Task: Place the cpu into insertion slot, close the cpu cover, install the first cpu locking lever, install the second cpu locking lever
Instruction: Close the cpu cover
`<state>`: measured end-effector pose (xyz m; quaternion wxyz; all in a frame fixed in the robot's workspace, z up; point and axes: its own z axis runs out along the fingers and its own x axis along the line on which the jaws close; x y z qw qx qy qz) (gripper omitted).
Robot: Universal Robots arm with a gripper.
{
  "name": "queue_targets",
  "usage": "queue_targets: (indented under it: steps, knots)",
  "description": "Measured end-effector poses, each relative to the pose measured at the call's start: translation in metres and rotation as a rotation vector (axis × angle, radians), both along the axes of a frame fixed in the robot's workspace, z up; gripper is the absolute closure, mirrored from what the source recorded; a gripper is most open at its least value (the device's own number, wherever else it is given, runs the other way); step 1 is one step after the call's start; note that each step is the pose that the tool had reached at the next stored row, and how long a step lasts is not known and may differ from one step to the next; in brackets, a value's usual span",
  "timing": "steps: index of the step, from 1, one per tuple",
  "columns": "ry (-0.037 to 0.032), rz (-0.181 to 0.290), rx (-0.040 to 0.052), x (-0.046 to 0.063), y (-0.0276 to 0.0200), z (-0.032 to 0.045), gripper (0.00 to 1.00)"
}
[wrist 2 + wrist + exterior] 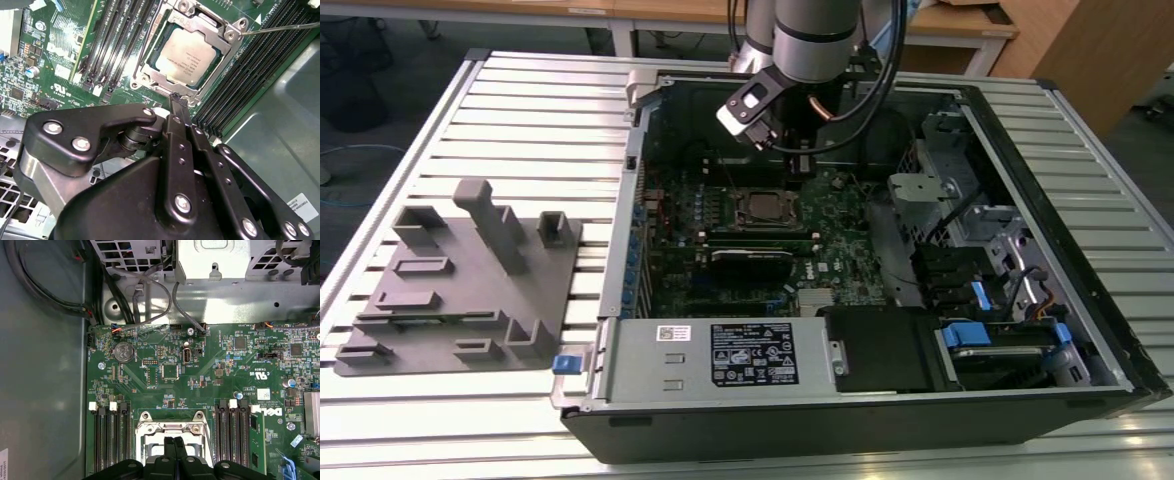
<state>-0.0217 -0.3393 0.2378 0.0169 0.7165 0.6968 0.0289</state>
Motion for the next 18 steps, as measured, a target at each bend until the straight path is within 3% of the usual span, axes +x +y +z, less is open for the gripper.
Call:
queue_targets:
  steps: [12,18]
  knots:
    - [0.0001,0.000,-0.0019,-0.0032,0.0000,-0.0048,0.89]
    - [0.0000,0.000,-0.0030,-0.0097,0.0000,-0.0091,0.89]
